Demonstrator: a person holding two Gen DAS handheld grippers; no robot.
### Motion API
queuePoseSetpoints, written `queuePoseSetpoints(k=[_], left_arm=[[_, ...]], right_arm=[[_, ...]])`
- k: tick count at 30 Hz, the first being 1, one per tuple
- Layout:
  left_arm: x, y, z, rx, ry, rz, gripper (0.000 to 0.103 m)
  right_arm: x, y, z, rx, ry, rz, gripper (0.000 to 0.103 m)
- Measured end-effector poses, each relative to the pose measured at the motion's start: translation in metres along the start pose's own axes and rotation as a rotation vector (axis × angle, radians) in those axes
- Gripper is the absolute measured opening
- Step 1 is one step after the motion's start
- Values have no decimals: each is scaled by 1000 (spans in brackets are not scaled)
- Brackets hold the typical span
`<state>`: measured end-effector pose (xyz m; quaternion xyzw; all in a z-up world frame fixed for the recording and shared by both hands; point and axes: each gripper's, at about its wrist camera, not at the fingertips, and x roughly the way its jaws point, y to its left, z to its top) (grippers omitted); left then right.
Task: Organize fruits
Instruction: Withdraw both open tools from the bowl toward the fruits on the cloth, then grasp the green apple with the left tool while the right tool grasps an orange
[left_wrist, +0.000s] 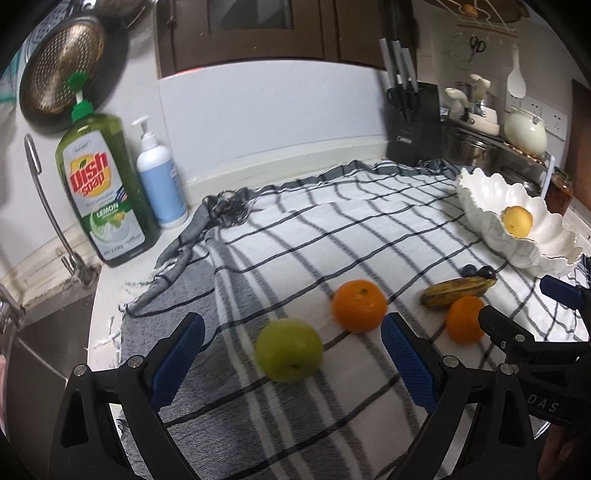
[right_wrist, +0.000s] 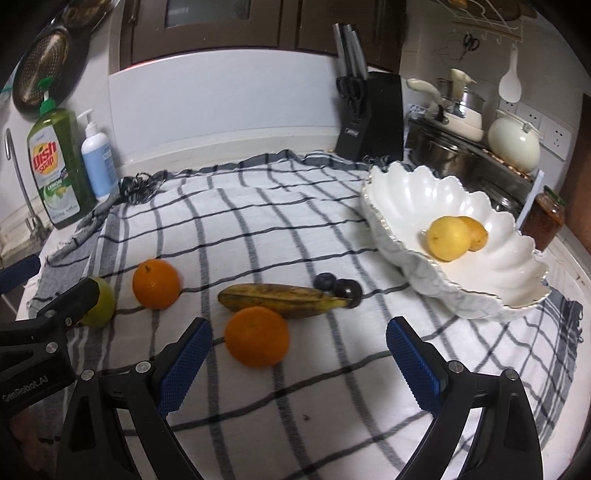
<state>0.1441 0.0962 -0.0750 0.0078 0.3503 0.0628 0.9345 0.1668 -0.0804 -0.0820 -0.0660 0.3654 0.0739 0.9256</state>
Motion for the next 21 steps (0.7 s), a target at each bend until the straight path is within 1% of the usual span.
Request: queuePoseSetpoints(k=[7,14,18,21], left_arm=[[12,7,-5,-12,33,2,94],[22,11,-12,-22,66,10,84],[28,13,-15,-32,87,-1,78],[33,11,-17,-38,110,-23,69]], right_arm=[[11,6,-1,8,20,3,96],[19,12,-3,6,37,0,96],[23,16,-5,2,47,7,96],[26,16,-5,8,54,9,95]])
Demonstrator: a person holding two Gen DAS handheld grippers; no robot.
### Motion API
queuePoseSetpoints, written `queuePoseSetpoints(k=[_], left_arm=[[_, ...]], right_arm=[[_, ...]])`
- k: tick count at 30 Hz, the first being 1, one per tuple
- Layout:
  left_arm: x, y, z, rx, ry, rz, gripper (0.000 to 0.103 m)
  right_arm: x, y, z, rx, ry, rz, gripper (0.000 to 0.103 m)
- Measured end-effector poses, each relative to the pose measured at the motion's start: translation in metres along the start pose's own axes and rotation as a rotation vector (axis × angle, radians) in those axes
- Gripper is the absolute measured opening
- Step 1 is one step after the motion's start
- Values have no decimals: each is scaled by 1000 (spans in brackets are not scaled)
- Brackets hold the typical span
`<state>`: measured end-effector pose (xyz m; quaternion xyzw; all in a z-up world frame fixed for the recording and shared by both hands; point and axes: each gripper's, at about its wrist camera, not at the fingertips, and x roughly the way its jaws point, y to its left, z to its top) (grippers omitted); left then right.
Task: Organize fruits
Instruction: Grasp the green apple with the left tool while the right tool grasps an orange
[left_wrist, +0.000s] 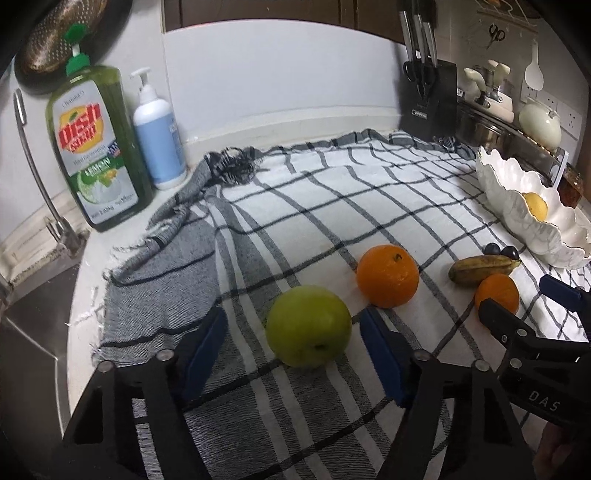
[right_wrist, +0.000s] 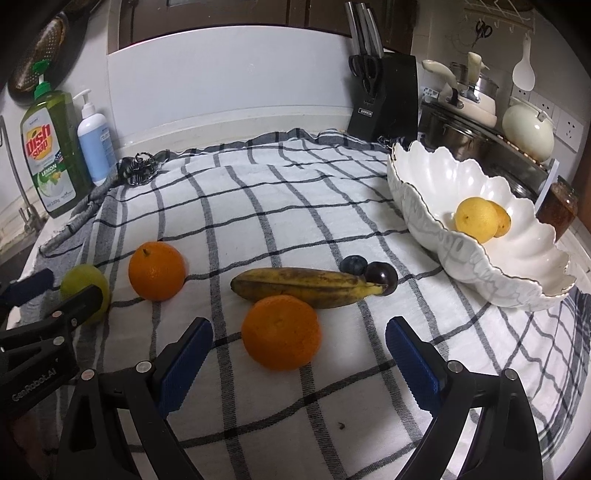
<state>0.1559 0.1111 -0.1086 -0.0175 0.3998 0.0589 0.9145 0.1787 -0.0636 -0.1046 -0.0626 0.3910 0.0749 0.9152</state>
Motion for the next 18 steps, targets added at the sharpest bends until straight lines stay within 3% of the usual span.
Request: queuePoseSetpoints(k=[8,14,18], left_arm=[[6,-5,-2,18,17,-26,49],[6,-6,-2,23,17,-26,48],[6,-6,-2,16,19,-30,48]], right_arm=[[7,-1,-1,15,21,30,75],[14,0,-4,21,52,74,49],[12,1,-5,19,47,79,48]])
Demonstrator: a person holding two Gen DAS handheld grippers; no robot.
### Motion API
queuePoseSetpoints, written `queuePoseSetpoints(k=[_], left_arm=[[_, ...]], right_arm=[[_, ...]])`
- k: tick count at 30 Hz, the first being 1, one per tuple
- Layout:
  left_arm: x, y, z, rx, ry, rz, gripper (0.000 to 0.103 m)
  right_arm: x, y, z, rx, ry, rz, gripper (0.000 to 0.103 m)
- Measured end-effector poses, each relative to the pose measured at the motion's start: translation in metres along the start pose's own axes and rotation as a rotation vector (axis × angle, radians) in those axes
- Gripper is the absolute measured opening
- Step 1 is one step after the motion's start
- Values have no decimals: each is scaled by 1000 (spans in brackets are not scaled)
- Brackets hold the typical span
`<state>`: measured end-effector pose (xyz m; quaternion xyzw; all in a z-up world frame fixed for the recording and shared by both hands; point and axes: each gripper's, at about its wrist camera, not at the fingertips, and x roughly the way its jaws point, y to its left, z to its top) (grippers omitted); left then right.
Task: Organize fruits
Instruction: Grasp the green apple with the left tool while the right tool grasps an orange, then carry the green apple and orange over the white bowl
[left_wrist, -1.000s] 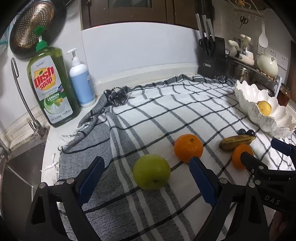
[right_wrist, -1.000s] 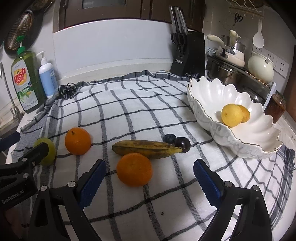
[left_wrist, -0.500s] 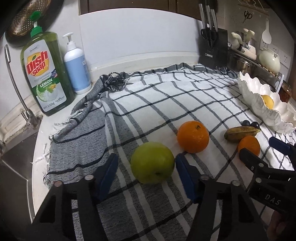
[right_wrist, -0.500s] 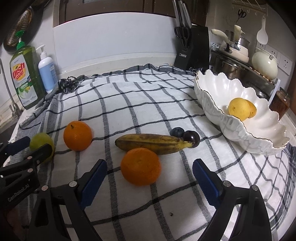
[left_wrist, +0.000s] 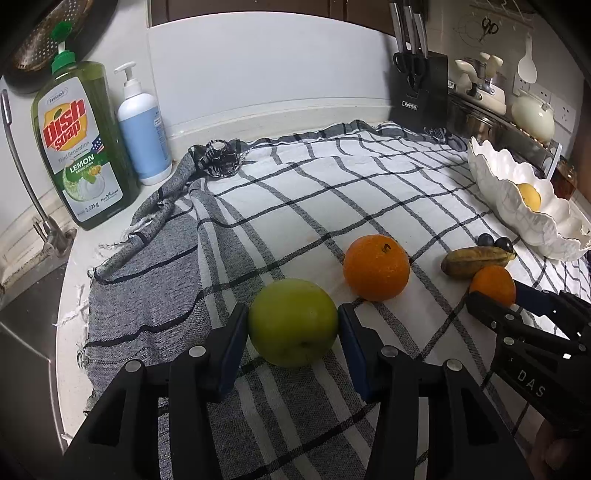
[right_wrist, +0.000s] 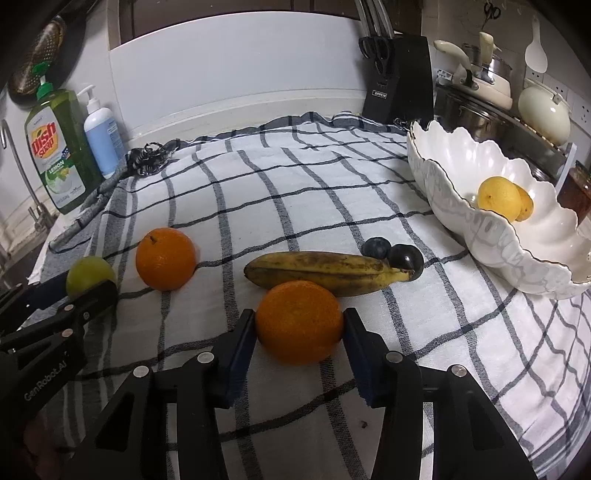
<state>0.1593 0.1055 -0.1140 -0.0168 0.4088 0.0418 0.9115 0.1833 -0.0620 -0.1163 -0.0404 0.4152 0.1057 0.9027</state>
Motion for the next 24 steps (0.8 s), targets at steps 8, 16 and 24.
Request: queuePoseSetpoints(k=[8,16,24], left_arm=[[-9,-1,2,7,-19,5,48],[-24,-14,9,30,-52,1,48],[-37,-42,23,69,-86,-29,48]], right_arm=[[-12,-1,1,-5,-34,2,47],[-30,-10,3,11,-71,8,46],[-52,-36,5,52,-111,-13,46]])
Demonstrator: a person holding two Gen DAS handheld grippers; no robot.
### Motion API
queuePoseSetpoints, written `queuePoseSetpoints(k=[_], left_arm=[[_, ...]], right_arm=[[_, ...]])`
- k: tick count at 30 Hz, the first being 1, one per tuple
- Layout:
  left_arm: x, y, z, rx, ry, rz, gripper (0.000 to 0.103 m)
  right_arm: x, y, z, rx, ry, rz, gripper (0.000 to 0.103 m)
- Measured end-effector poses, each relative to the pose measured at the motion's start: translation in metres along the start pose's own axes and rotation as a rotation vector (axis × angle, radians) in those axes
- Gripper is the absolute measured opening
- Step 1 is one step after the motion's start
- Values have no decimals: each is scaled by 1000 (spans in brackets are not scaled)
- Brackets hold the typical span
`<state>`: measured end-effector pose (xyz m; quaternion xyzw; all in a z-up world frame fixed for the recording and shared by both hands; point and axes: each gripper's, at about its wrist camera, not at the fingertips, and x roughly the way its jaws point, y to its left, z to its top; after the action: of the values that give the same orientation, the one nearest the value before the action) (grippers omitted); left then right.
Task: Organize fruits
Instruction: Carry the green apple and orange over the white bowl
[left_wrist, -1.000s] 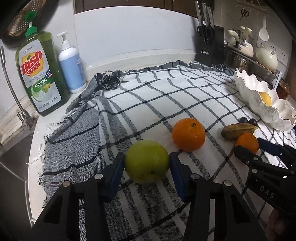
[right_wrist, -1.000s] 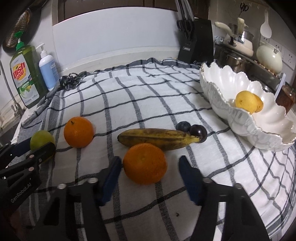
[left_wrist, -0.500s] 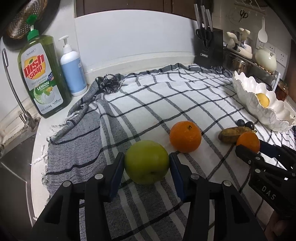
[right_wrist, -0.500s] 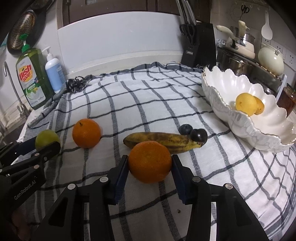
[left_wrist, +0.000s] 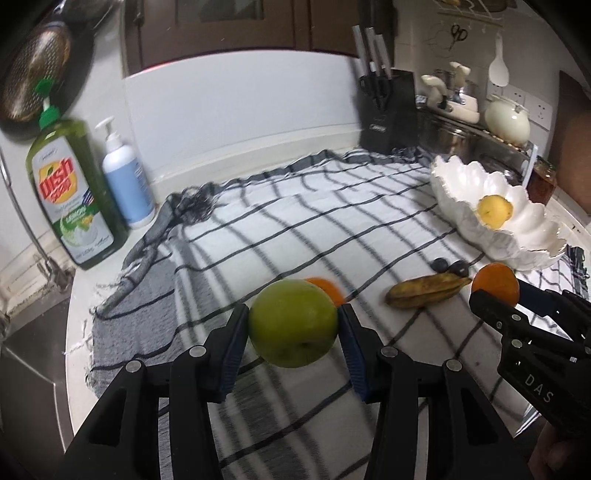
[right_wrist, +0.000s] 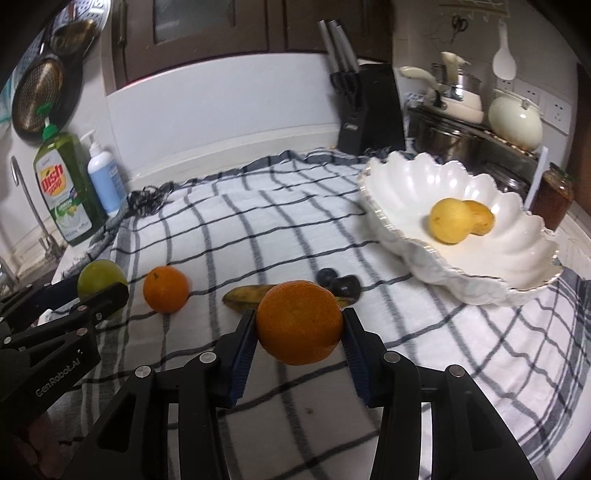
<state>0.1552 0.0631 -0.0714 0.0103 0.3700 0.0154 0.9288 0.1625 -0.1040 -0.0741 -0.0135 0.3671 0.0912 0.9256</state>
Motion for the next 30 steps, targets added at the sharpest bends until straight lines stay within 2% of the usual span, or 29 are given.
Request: queuePoseSetpoints(k=[17,30], left_arm=[[-11,-104,47,106,-77,-142,48],[-1,-163,80,156,-98,-214,48]], right_arm=[[-39,-101,17,107,-90,-139,46],[-47,-158,30,156,-111,-191,46]])
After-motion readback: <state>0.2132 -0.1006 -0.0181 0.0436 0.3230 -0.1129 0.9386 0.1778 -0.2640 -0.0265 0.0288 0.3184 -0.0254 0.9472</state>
